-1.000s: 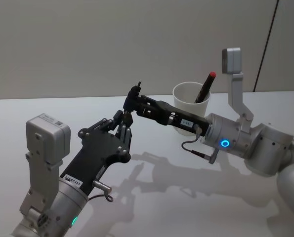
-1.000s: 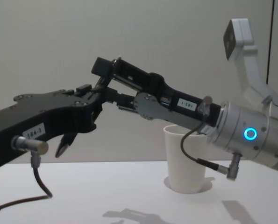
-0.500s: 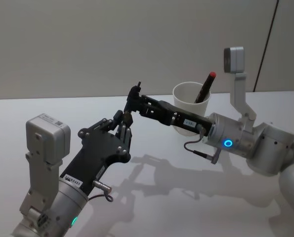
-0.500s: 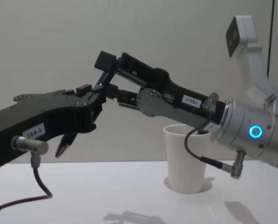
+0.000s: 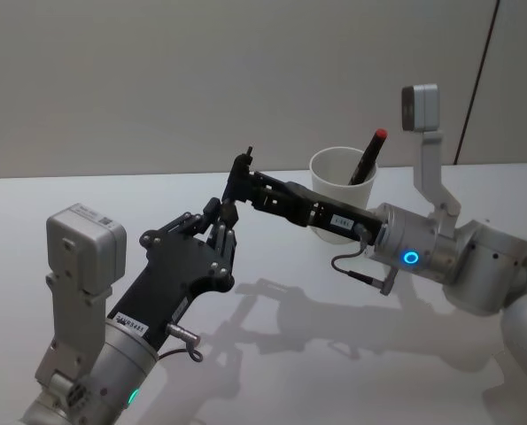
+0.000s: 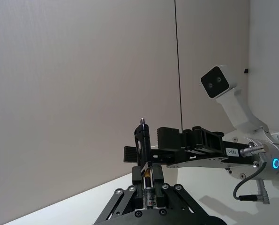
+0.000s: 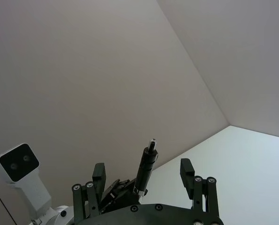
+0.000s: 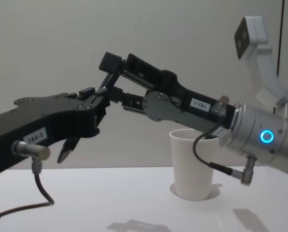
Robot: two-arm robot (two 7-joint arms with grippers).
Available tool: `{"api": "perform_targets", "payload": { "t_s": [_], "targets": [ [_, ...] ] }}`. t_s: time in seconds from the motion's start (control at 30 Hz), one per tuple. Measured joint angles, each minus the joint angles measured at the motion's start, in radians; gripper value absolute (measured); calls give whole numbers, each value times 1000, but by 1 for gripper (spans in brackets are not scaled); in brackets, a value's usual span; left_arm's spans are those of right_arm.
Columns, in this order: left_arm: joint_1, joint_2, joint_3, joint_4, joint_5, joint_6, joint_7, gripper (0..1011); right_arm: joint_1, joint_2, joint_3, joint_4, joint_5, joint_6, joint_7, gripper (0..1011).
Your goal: Place the pen into the pen holder.
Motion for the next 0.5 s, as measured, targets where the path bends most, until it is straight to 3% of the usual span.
{"api": "perform_targets", "payload": {
  "t_s": [0.5],
  "targets": [
    [0,0,0,0,0,0,0,139,1,2,-2,1,2,2,3,1001]
  ]
}}
